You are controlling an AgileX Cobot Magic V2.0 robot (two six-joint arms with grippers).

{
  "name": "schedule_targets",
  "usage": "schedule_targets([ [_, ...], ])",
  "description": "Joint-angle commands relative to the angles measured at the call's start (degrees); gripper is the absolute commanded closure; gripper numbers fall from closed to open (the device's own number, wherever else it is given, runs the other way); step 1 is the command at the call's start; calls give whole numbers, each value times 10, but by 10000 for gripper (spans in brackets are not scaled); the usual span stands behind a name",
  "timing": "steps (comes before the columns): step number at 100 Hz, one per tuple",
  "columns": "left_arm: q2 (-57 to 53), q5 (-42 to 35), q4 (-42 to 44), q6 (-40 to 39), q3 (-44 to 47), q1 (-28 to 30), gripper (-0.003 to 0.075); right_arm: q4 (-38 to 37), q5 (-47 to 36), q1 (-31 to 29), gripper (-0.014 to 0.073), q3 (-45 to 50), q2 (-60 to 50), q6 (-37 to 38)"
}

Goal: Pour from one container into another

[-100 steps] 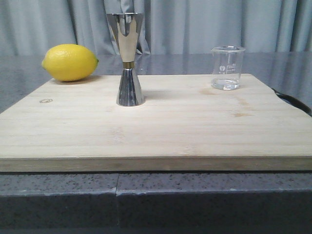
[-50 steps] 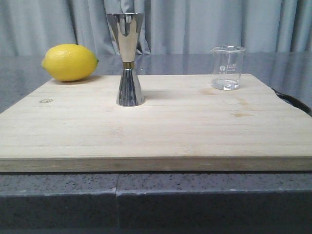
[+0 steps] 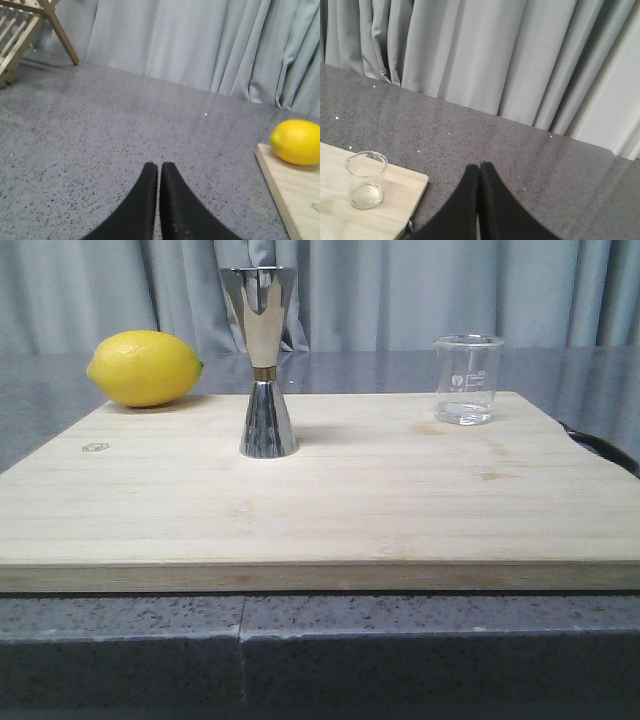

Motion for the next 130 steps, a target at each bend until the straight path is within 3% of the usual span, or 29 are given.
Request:
schedule_targets([
  [1,-15,-71,29,-19,10,-14,739,-15,18,0,665,-14,2,0],
  [39,-16,-149,88,-23,46,-64,739,-15,17,0,665,-14,2,0],
  [130,-16,-141,89,-23,46,-65,739,-15,17,0,665,-14,2,0],
])
